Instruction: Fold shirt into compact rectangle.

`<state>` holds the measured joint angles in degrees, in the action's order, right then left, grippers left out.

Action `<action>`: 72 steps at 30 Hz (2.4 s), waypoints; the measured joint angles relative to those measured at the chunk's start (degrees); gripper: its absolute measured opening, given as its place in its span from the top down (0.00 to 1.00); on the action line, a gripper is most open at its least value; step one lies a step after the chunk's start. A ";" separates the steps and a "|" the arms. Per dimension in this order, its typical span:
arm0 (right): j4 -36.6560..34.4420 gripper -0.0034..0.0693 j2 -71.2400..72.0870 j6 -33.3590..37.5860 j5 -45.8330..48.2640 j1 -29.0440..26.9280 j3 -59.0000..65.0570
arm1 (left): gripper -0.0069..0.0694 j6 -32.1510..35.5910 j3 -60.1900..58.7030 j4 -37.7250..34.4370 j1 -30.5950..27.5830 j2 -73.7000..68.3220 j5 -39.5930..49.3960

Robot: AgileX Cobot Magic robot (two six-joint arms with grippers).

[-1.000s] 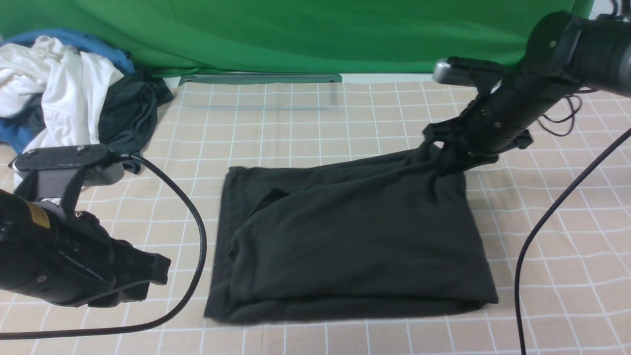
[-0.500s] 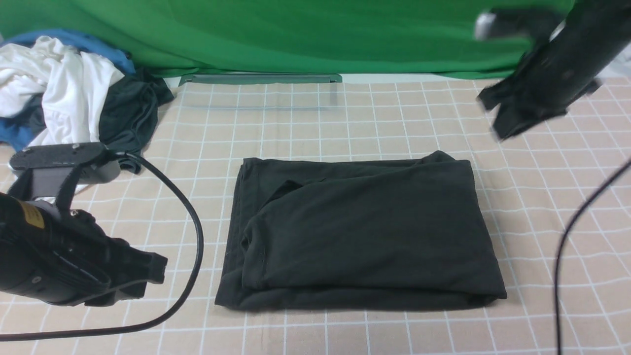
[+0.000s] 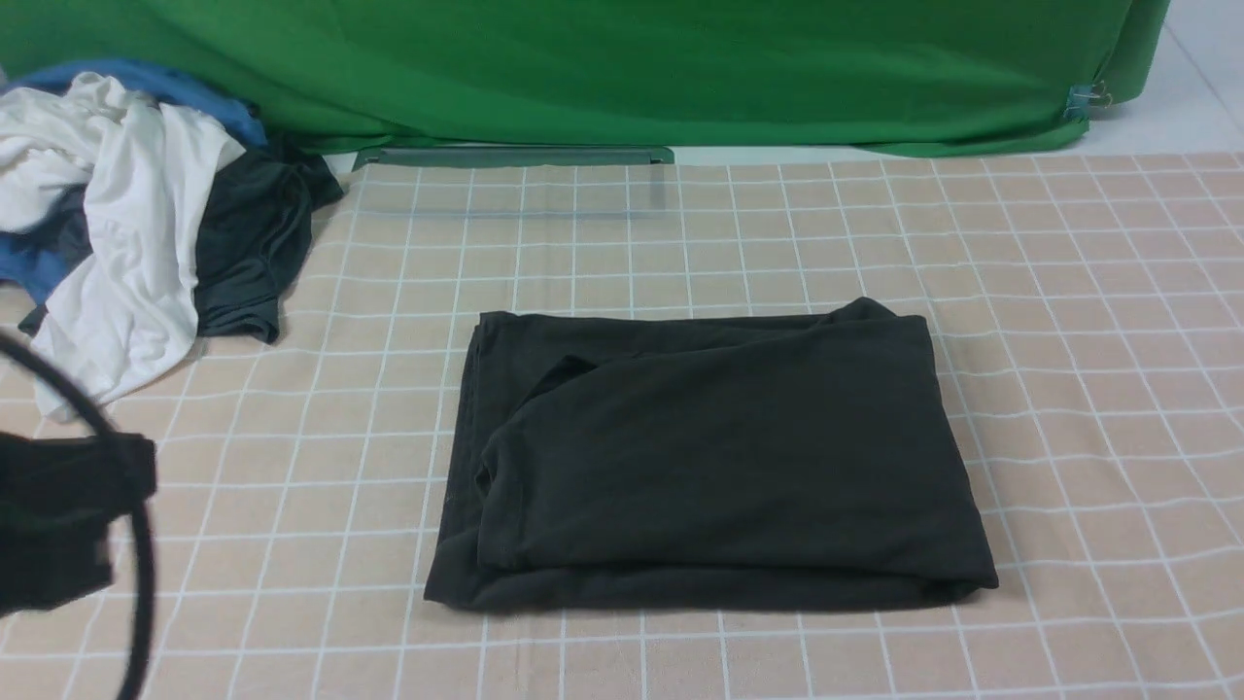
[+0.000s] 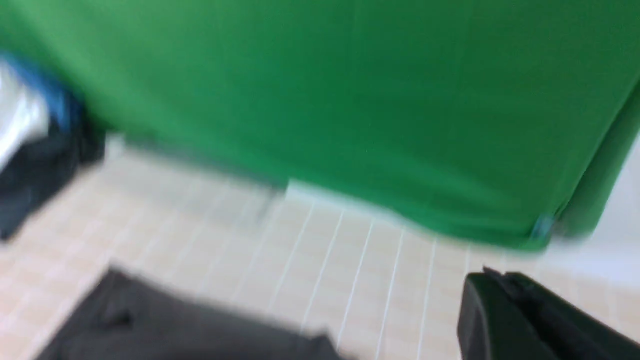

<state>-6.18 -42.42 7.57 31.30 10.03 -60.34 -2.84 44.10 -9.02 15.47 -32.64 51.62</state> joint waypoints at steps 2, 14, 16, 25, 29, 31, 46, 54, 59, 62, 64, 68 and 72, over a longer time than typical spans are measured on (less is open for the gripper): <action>0.06 0.90 9.02 0.00 -8.65 0.00 8.44 | 0.88 0.00 0.00 1.42 0.00 4.01 -0.22; 0.13 0.90 33.90 2.09 -29.37 0.00 35.71 | 0.88 -3.02 -11.13 9.92 0.00 17.72 -3.49; 0.13 0.88 34.45 2.15 -29.56 0.00 36.02 | 0.88 -3.40 -14.94 9.49 0.00 18.97 -5.86; 0.13 0.78 34.57 2.46 -29.99 0.00 36.08 | 0.88 -4.50 -20.52 5.45 0.00 20.78 -24.64; 0.13 0.77 34.57 2.59 -30.11 0.00 36.08 | 0.88 -4.50 -20.52 6.01 0.00 20.83 -28.26; 0.13 0.76 34.57 2.64 -30.11 0.00 36.08 | 0.88 -4.50 -20.52 7.03 0.00 20.89 -28.61; 0.13 0.75 34.57 2.75 -30.11 0.00 36.08 | 0.88 -1.22 -21.25 9.94 -0.16 21.14 -30.13; 0.13 0.73 34.57 2.75 -30.11 0.00 36.08 | 0.88 3.71 -36.85 4.97 -9.54 27.96 -44.86; 0.13 0.73 34.57 2.57 -30.11 0.00 36.08 | 0.88 4.52 -44.23 5.25 -13.84 32.27 -43.44; 0.13 0.72 34.57 2.57 -30.11 0.00 36.08 | 0.88 5.60 -44.48 5.98 -14.25 32.64 -39.64; 0.13 0.71 34.57 2.57 -30.11 0.00 36.08 | 0.88 6.56 -44.48 6.13 -14.25 32.64 -38.83; 0.13 0.69 34.57 2.57 -30.11 0.00 36.08 | 0.88 7.49 -44.48 6.30 -14.25 32.64 -38.43; 0.13 0.68 34.57 2.57 -30.11 0.00 36.08 | 0.88 7.49 -44.48 6.59 -14.25 32.64 -38.29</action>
<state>-6.05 -7.84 10.15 1.19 10.03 -24.26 4.65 -0.39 -2.44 1.22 0.00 13.32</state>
